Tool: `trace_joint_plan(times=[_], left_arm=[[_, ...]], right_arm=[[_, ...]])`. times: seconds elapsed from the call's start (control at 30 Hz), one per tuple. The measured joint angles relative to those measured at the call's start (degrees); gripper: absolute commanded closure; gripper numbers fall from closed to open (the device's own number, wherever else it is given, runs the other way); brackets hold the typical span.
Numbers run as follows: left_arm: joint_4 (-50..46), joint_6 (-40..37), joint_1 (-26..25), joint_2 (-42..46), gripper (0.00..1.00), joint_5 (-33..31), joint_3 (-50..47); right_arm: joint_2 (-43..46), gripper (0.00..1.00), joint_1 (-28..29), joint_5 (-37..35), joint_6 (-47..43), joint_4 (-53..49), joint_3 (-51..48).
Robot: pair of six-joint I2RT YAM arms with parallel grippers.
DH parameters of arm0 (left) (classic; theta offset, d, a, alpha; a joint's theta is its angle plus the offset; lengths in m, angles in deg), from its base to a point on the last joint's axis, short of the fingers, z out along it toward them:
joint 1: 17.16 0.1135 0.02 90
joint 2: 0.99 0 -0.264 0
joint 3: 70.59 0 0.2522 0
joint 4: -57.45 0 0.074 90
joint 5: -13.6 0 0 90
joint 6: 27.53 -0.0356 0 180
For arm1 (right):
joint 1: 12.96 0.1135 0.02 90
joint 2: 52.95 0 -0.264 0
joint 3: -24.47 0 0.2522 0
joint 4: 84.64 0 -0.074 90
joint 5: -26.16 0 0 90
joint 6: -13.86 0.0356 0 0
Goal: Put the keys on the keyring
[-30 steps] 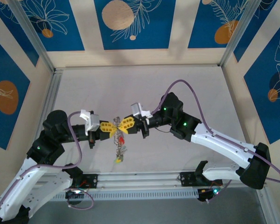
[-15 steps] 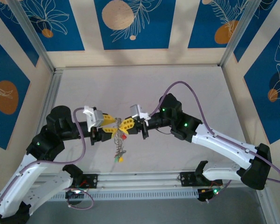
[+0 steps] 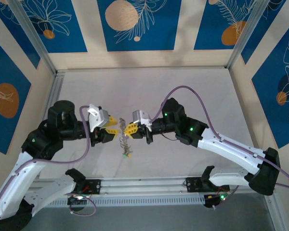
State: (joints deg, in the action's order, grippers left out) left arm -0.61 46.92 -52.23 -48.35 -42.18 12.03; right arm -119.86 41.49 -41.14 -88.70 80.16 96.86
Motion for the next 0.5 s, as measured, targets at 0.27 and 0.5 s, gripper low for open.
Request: trace_joint_plan(times=[0.27,0.5], left_arm=[[-3.4,-1.5,-1.2,-2.0,0.61,0.0,0.0],[-4.4,-2.9,-2.1,-2.0,0.62,-0.2,-0.5]], right_arm=[[0.0,1.00,0.3,-0.2,-0.5,0.0,0.4],[0.0,1.00,0.3,-0.2,-0.5,0.0,0.5]])
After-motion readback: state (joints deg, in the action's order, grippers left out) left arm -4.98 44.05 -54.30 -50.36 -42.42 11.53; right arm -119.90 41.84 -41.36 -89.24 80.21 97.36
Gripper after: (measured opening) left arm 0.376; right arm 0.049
